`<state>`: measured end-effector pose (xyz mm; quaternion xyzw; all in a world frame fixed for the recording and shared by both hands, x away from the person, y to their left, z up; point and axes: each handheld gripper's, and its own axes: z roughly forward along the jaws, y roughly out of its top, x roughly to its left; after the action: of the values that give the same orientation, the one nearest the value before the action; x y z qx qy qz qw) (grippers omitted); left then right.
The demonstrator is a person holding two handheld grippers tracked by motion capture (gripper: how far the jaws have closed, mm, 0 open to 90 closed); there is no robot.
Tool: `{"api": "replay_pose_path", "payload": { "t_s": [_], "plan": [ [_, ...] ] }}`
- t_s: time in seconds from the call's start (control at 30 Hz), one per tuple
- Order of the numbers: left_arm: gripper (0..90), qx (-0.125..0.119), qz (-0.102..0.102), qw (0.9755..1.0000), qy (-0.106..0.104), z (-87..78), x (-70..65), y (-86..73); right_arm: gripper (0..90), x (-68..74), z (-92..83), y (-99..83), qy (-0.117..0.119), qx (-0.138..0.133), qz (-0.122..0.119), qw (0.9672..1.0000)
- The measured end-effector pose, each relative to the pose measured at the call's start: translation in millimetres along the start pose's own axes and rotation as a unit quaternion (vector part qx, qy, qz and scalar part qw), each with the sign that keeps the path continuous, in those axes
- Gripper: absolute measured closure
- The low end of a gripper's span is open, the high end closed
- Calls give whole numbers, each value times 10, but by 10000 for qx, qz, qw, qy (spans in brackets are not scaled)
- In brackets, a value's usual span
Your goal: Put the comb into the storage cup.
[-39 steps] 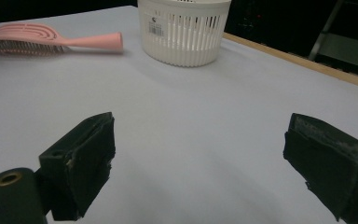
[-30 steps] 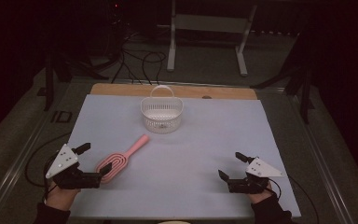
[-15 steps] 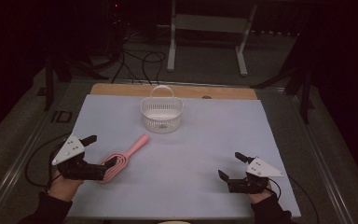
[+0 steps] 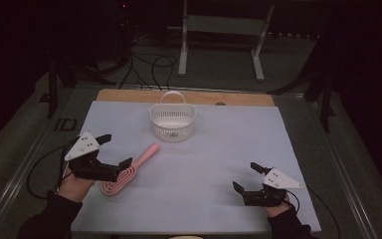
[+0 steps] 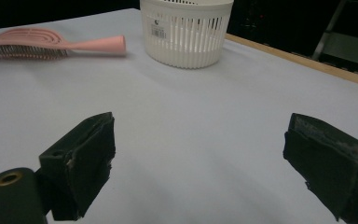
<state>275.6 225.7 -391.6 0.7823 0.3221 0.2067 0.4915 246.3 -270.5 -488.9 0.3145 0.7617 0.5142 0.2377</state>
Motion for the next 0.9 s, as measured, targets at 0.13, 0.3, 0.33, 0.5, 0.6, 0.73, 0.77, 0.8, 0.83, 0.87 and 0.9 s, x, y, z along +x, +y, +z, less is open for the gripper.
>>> {"api": "replay_pose_path", "payload": {
  "t_s": [0.13, 0.3, 0.33, 0.5, 0.6, 0.73, 0.77, 0.8, 0.83, 0.87, 0.9],
  "plan": [
    [1, 49, 7, 10000, -59, 66, 7, 59, 87, 3, 0, 0, -2, 5, -17, 10000],
    [1, 84, 79, 9998, -138, 180, -8, 111, 87, 4, 6, -1, 15, -3, -7, 10000],
    [1, 84, 79, 9998, -138, 180, -8, 111, 87, 4, 6, -1, 15, -3, -7, 10000],
    [1, 163, 63, 9996, -230, 351, 1, 142, 87, 7, 5, -1, 28, 5, -7, 10000],
    [1, 215, 29, 9994, -269, 410, 13, 142, 87, 0, 8, -5, 31, 25, 6, 10000],
    [2, 365, 40, 9988, -314, 535, 37, 124, 87, 4, 6, -4, 28, 10, 10, 10000],
    [3, 407, 52, 9987, -288, 567, 43, 115, 88, 2, 5, -3, 26, -2, 9, 10000],
    [3, 426, 58, 9986, -295, 591, 49, 108, 88, 3, 4, -5, 37, 12, 14, 10000],
    [11, 443, 64, 9985, -309, 608, 54, 102, 88, 3, 5, -6, 44, 23, -10, 10000],
    [20, 475, 71, 9984, -292, 639, 62, 92, 88, 4, 5, -5, 42, 30, -19, 10000],
    [24, 497, 63, 9983, -301, 656, 68, 87, 88, 5, 7, -4, 47, 27, -15, 10000]
  ]
}}
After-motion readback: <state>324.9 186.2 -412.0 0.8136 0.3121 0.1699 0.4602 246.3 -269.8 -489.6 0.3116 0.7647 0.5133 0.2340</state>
